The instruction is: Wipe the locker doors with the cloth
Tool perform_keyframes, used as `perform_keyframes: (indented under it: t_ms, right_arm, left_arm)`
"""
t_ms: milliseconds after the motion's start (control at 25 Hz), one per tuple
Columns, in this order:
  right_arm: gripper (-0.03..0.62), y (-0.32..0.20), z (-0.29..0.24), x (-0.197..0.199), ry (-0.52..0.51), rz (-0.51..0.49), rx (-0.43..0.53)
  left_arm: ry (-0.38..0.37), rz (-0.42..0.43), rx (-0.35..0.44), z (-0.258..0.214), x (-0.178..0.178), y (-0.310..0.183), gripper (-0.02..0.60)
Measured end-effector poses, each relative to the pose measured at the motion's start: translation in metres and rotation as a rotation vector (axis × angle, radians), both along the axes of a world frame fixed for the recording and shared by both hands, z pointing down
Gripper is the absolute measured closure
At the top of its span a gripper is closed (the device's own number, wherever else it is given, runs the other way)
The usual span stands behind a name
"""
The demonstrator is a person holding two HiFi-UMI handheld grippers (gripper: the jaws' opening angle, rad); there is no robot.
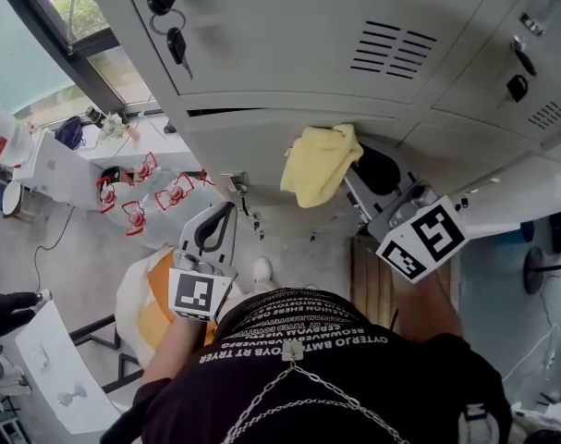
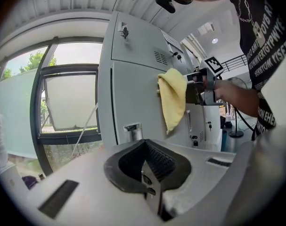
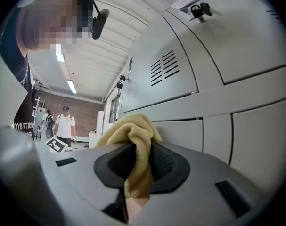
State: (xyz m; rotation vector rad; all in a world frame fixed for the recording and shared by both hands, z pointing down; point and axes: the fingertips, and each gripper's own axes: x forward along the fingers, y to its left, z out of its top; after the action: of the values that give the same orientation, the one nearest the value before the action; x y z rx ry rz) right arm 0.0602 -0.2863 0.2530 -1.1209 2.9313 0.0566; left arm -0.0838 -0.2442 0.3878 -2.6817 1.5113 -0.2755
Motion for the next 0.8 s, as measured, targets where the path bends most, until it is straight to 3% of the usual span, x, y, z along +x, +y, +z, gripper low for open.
perform_keyframes:
  t_ms: [440,640,800]
  right_arm:
    - [0.526,-0.002,0.005,0.062,-0.045,0.037,-0.043]
    - [0.526,-0.003,0.007,0.077,-0.056,0.047,-0.038]
    - [0.526,0.004,0.009,0.079,-0.083,0.056,-0.038]
  left_arm:
    - [0.037,-0.064,0.010,-0.001,0.021,0.039,0.577]
    - [-0.037,-0.153,-0.035,0.012,0.014,0.047,0.577]
    - [-0.055,-0.189,-0.073,0.021,0.007,0.050,0.577]
